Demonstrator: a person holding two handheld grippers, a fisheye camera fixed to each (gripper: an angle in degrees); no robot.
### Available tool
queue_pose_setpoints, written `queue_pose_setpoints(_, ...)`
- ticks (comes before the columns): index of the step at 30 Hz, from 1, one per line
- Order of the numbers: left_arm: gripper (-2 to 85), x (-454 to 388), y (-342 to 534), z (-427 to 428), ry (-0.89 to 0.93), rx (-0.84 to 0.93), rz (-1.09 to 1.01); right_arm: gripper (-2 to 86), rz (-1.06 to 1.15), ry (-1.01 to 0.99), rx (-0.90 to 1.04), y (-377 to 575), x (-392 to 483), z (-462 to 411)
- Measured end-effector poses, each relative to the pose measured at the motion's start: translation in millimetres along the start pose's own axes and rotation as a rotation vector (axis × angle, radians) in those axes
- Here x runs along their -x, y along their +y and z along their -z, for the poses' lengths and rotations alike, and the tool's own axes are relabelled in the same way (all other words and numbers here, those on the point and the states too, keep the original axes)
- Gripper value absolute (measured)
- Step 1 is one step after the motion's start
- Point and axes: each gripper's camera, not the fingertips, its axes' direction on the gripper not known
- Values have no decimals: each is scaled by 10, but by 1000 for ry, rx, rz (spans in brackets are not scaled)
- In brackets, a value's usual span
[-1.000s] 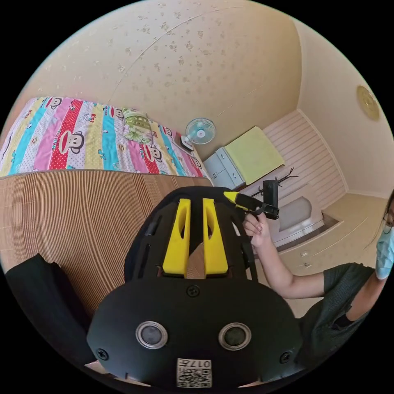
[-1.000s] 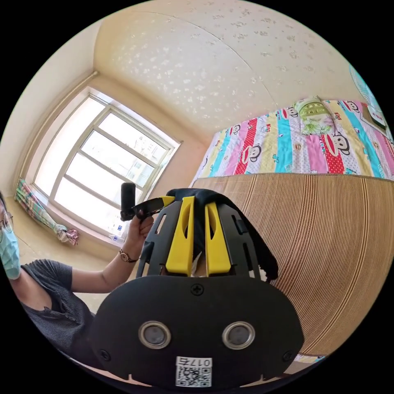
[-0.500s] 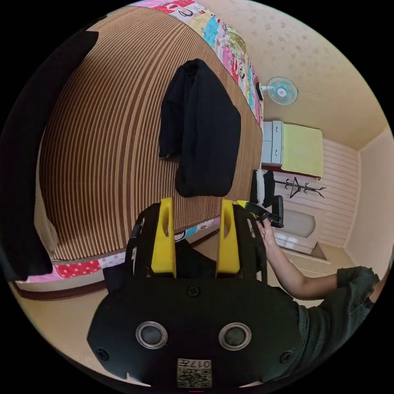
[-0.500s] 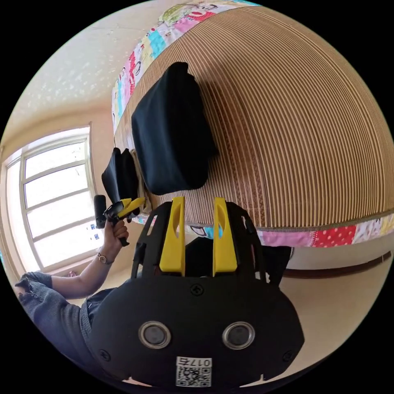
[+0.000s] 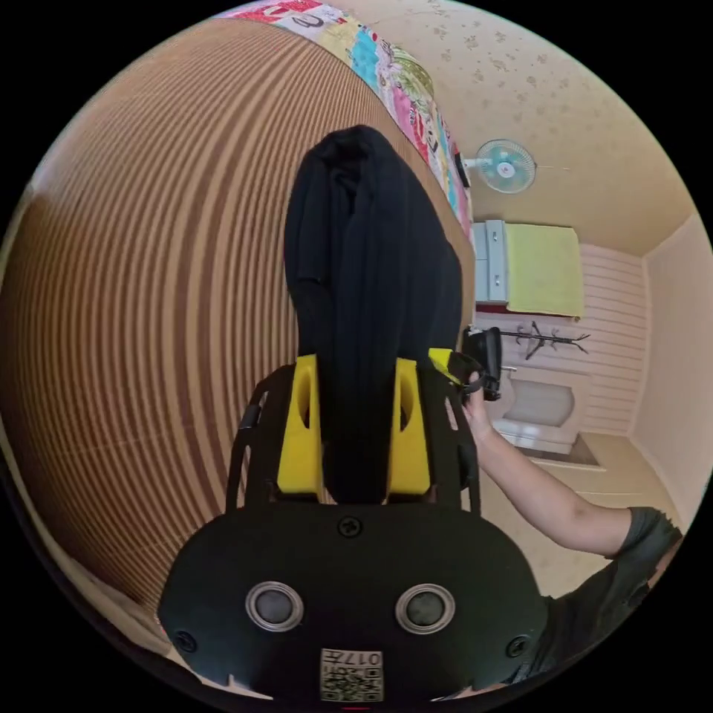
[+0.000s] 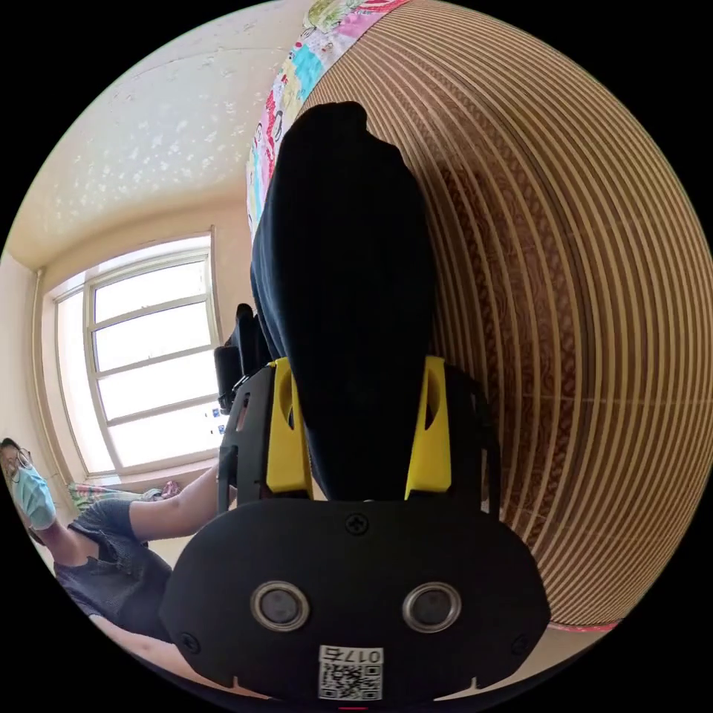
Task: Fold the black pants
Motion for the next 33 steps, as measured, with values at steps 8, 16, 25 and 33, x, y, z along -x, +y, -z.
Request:
queue_pose_setpoints(8, 97, -114, 773, 157, -33, 200, -114, 126, -21, -78, 67, 1438, 944, -88)
queue_pose_setpoints(16, 93, -619, 1467, 165, -47, 330, -230, 120, -12, -59, 4, 2789, 2573, 119)
queue_pose_setpoints(25, 93, -1778, 1910, -229, -116, 141, -465, 122, 196, -71, -180, 3496, 4200, 954)
queue_pose_setpoints(33, 94, -2685, 2584, -1881, -63, 141, -590, 121, 306, -10, -345, 4718, 4776, 2098)
